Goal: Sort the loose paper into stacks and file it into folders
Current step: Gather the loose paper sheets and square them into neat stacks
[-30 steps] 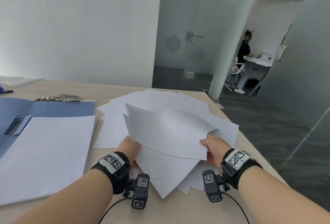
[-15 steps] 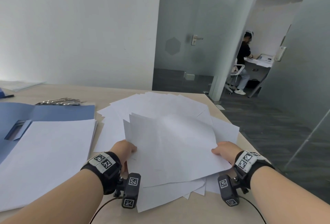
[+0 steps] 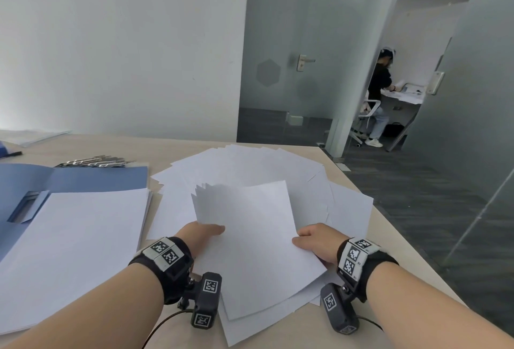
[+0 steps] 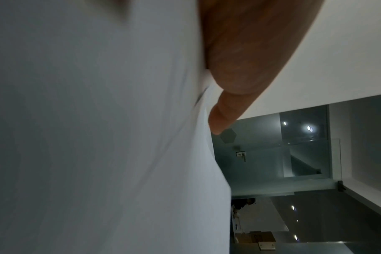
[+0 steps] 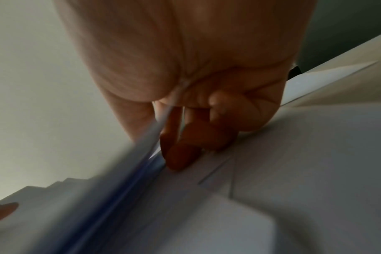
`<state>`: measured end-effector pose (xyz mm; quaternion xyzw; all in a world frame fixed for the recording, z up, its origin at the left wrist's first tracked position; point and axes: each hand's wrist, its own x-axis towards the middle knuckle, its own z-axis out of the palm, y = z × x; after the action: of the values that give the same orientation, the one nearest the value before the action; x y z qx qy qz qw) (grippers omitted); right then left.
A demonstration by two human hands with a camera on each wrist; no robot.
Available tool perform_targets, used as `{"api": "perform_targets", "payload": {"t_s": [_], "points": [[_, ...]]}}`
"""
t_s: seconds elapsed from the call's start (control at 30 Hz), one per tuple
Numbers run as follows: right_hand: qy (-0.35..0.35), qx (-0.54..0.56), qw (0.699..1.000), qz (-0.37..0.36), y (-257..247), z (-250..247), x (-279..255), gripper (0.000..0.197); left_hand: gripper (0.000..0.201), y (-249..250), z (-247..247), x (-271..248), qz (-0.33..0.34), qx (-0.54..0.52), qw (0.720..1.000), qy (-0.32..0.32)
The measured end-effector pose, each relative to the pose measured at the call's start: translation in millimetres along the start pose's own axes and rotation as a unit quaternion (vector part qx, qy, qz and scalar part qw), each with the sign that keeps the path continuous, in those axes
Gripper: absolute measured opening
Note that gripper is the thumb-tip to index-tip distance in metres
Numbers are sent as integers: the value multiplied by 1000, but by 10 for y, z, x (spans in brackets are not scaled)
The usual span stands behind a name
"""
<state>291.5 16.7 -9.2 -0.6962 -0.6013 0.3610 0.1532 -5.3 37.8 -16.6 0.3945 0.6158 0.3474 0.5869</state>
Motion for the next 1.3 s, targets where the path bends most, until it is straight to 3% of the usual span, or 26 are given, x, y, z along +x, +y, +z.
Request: {"api": "perform_targets", "payload": {"t_s": [0.13, 0.17, 0.27, 0.4, 0.5, 0.53, 0.7, 0.83, 0.93, 1.03, 1.13, 1.3], "points": [[0, -7, 1000, -6, -26, 23, -34, 21, 55, -17, 10, -28, 48, 45, 998, -12], [13, -1, 1000, -5, -31, 19, -33, 25, 54, -17, 12, -40, 65, 43, 997, -14], [72, 56, 996, 20, -23, 3, 11, 64, 37, 54, 38, -223, 130, 39, 991, -18], [66, 270, 961, 12, -108, -33, -3, 86, 25, 153, 18, -342, 193, -1, 981, -38], [64, 347, 933, -66, -281, -68, -138, 44, 30, 279, -31, -414, 242, 21, 969, -47], [82, 353, 928, -88, -327, -72, -155, 39, 32, 322, -54, -436, 255, 33, 965, -46], [160, 320, 914, -192, -518, -107, -225, 27, 45, 524, -136, -513, 302, 66, 950, -35], [203, 319, 895, -236, -699, -166, -325, 27, 27, 680, -148, -581, 338, 71, 938, 7], [237, 322, 881, -251, -773, -177, -367, 11, 34, 759, -155, -618, 356, 50, 932, 38], [244, 319, 881, -249, -774, -133, -389, 29, 39, 721, -158, -594, 368, 52, 927, 57], [238, 341, 872, -258, -769, -93, -422, 14, 34, 638, -130, -572, 365, 34, 927, 75], [239, 345, 865, -275, -770, -83, -435, 25, 33, 578, -65, -546, 341, 24, 938, 53]]}}
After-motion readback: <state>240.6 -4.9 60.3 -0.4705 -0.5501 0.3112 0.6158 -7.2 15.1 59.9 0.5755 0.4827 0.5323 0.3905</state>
